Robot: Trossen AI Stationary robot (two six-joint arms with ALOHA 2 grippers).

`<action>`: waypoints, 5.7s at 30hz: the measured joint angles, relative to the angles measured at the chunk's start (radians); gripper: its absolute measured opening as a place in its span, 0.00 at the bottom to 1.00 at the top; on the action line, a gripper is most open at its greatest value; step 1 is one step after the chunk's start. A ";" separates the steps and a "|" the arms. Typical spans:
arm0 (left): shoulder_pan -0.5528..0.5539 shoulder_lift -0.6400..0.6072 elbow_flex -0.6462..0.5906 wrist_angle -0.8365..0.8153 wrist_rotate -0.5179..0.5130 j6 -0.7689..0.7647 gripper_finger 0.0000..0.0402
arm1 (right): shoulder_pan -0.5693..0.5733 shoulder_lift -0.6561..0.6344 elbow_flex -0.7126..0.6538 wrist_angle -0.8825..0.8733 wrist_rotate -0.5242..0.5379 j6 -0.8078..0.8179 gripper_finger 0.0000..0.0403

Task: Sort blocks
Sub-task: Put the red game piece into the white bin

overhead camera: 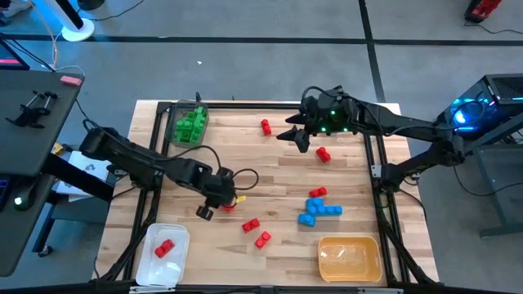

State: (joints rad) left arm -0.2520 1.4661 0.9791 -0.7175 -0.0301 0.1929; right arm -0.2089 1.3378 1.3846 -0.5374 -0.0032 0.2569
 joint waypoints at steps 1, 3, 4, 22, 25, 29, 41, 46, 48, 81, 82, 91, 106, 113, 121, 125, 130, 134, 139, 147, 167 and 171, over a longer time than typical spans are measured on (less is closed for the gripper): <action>0.000 0.009 0.000 -0.014 0.000 -0.005 0.29 | 0.000 0.003 0.000 -0.005 0.000 0.000 0.53; -0.004 0.019 0.000 -0.032 0.005 -0.025 0.36 | 0.000 0.004 0.000 0.003 0.000 0.014 0.53; -0.006 0.020 0.000 -0.045 0.012 -0.034 0.40 | 0.000 0.004 0.000 0.005 0.000 0.022 0.53; 0.004 0.204 0.000 0.036 0.045 0.082 0.63 | 0.000 0.004 0.000 0.007 0.000 0.057 0.53; 0.013 0.249 0.000 0.033 0.046 0.065 0.63 | 0.000 0.004 0.000 0.004 0.000 0.057 0.53; 0.018 0.285 0.000 0.022 0.051 0.048 0.63 | 0.000 0.004 0.000 0.003 0.000 0.057 0.53; 0.074 0.134 0.000 0.000 0.125 -0.119 0.13 | 0.000 0.004 0.000 0.002 0.000 0.026 0.53; 0.111 0.010 0.001 -0.008 0.125 -0.166 0.04 | 0.000 0.004 0.000 0.002 0.000 0.008 0.53; 0.118 -0.032 0.001 -0.022 0.124 -0.163 0.07 | 0.000 0.004 0.000 0.002 0.000 0.004 0.53; 0.066 -0.050 0.004 0.116 0.209 -0.604 0.63 | 0.000 0.004 0.000 -0.003 -0.001 -0.007 0.53; 0.049 -0.047 0.004 0.135 0.210 -0.623 0.65 | 0.000 0.004 0.000 -0.005 -0.001 -0.012 0.53; -0.035 0.140 0.005 0.205 0.067 -0.768 0.70 | 0.000 0.004 0.000 -0.005 -0.001 -0.057 0.53; -0.023 0.335 0.009 0.294 0.015 -0.888 0.70 | 0.000 0.004 0.000 -0.071 -0.005 -0.101 0.53; -0.027 0.338 0.009 0.234 -0.045 -0.806 0.62 | 0.000 0.004 0.000 -0.082 -0.005 -0.101 0.53; -0.022 0.287 0.004 0.169 -0.093 -0.772 0.34 | 0.000 0.004 0.000 -0.081 -0.005 -0.101 0.53; -0.014 0.165 0.013 0.130 -0.105 -0.742 0.34 | 0.000 0.004 0.000 -0.079 -0.005 -0.101 0.53; -0.008 -0.056 0.012 -0.012 -0.202 -0.764 0.37 | 0.000 0.004 0.000 -0.050 -0.005 -0.100 0.53; -0.036 -0.213 0.013 -0.159 -0.202 -0.885 0.42 | 0.000 0.004 0.000 -0.017 -0.005 -0.099 0.53; -0.163 -0.327 0.009 -0.213 0.041 -1.098 0.39 | 0.000 0.004 0.000 0.011 -0.005 -0.075 0.53; -0.553 -0.296 0.007 -0.224 0.119 -1.392 0.41 | 0.000 0.004 0.000 0.034 0.033 0.021 0.53; -0.791 -0.189 0.007 -0.257 0.189 -1.789 0.59 | 0.136 -0.005 0.000 -0.016 0.033 0.137 0.53; -0.753 -0.190 0.007 -0.253 0.198 -1.833 0.65 | 0.197 -0.031 0.000 -0.078 0.004 0.104 0.53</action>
State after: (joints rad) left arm -1.0052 1.2762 0.9859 -0.9706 0.1681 -1.6402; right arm -0.0123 1.3071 1.3843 -0.6155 0.0008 0.3605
